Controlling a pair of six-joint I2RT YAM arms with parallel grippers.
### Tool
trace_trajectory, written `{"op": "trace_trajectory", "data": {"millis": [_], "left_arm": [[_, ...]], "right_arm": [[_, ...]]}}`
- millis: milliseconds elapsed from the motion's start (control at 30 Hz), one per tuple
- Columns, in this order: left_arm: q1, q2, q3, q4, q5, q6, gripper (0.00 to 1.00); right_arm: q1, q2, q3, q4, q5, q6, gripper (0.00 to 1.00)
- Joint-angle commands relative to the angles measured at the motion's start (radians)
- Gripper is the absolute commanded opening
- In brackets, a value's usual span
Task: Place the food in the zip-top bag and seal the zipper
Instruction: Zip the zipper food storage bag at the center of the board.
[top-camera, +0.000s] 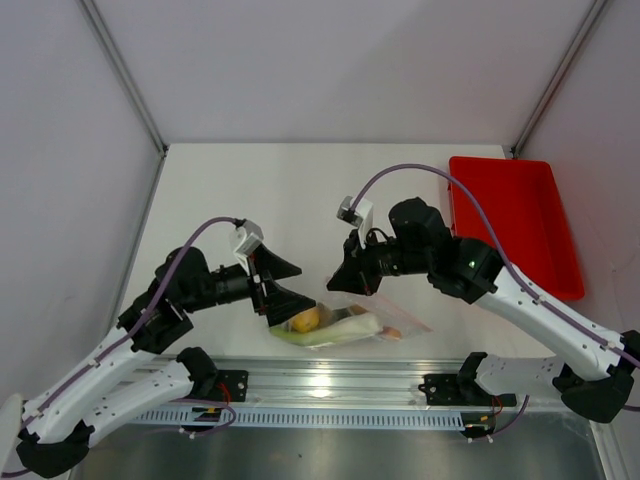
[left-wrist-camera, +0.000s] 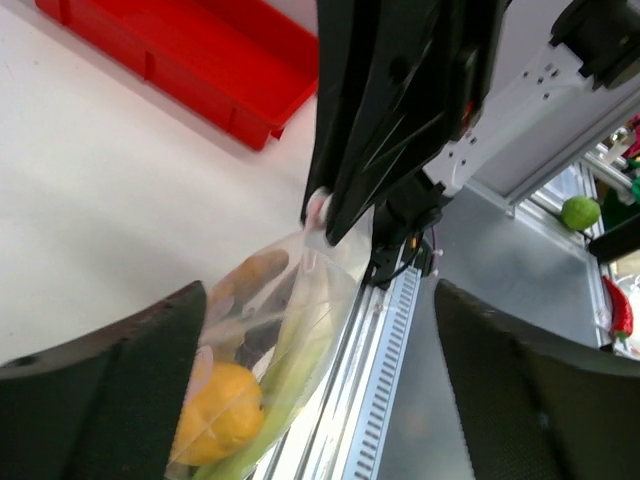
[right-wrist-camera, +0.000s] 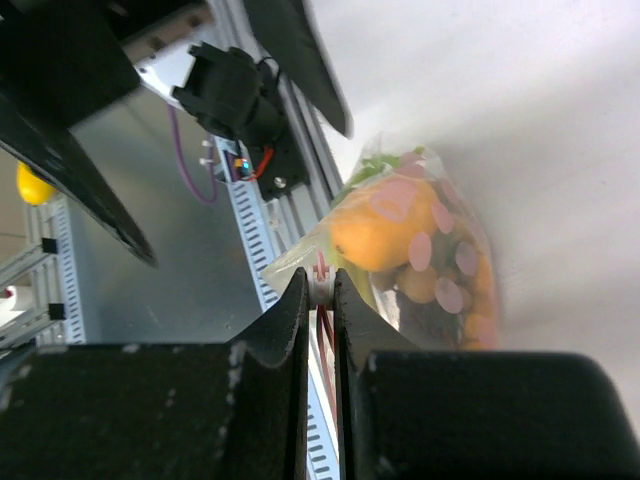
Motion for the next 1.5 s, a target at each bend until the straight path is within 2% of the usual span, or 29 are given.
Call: {"op": "trace_trajectory", "data": {"millis": [0, 133, 233, 567, 667, 700, 733, 767, 833, 867, 900, 933, 967, 1000, 1167, 1333, 1433, 1467], "left_arm": [[0.007, -0.009, -0.041, 0.063, 0.031, 0.021, 0.99], [0.007, 0.031, -0.052, 0.072, 0.063, 0.033, 0.99], [-0.007, 0.043, -0.087, 0.138, 0.07, 0.018, 1.0], [-0.11, 0.091, -0.185, 0.344, -0.019, -0.017, 0.98], [-0.11, 0.12, -0.185, 0.355, -0.007, -0.036, 0.82], [-0.11, 0.126, -0.181, 0.353, -0.007, -0.04, 0.53], [-0.11, 0.13, -0.175, 0.35, -0.007, -0.054, 0.35], [-0.11, 0.141, -0.171, 0.336, -0.021, -0.057, 0.1], [-0.108, 0.153, -0.158, 0.318, -0.029, -0.057, 0.06], [-0.11, 0.164, -0.153, 0.3, -0.025, -0.056, 0.07], [-0.108, 0.167, -0.15, 0.295, -0.028, -0.056, 0.19], [-0.108, 0.169, -0.138, 0.281, -0.032, -0.056, 0.38], [-0.108, 0.167, -0.135, 0.255, -0.044, -0.057, 0.64], [-0.108, 0.154, -0.135, 0.235, -0.074, -0.056, 0.99], [-0.11, 0.034, -0.162, 0.2, -0.24, -0.051, 0.99], [-0.136, -0.124, -0.122, 0.089, -0.496, -0.016, 0.99], [-0.156, -0.129, -0.066, 0.043, -0.538, -0.014, 0.99], [-0.167, -0.117, -0.049, 0.028, -0.539, -0.021, 0.99]], "right_arm": [[-0.002, 0.005, 0.065, 0.081, -0.073, 0.035, 0.0], [-0.002, 0.024, 0.107, 0.098, -0.107, 0.052, 0.0], [-0.002, 0.044, 0.143, 0.106, -0.124, 0.062, 0.0], [0.001, 0.096, 0.183, 0.132, -0.159, 0.092, 0.0], [0.001, 0.102, 0.186, 0.129, -0.158, 0.09, 0.0], [0.001, 0.101, 0.185, 0.129, -0.155, 0.089, 0.0], [0.001, 0.101, 0.183, 0.121, -0.153, 0.089, 0.0], [0.001, 0.101, 0.182, 0.12, -0.146, 0.086, 0.0], [0.001, 0.096, 0.18, 0.114, -0.138, 0.085, 0.0], [0.001, 0.094, 0.18, 0.112, -0.135, 0.085, 0.0], [0.0, 0.091, 0.18, 0.112, -0.127, 0.089, 0.0], [0.0, 0.09, 0.183, 0.106, -0.112, 0.092, 0.0], [0.0, 0.09, 0.186, 0.101, -0.101, 0.096, 0.0], [0.001, 0.09, 0.197, 0.094, -0.089, 0.104, 0.0], [0.014, 0.085, 0.206, 0.052, 0.037, 0.141, 0.0], [0.014, 0.068, 0.203, 0.005, 0.198, 0.205, 0.0], [0.003, 0.058, 0.209, -0.008, 0.354, 0.254, 0.0], [0.001, 0.049, 0.211, -0.014, 0.467, 0.301, 0.0]]}}
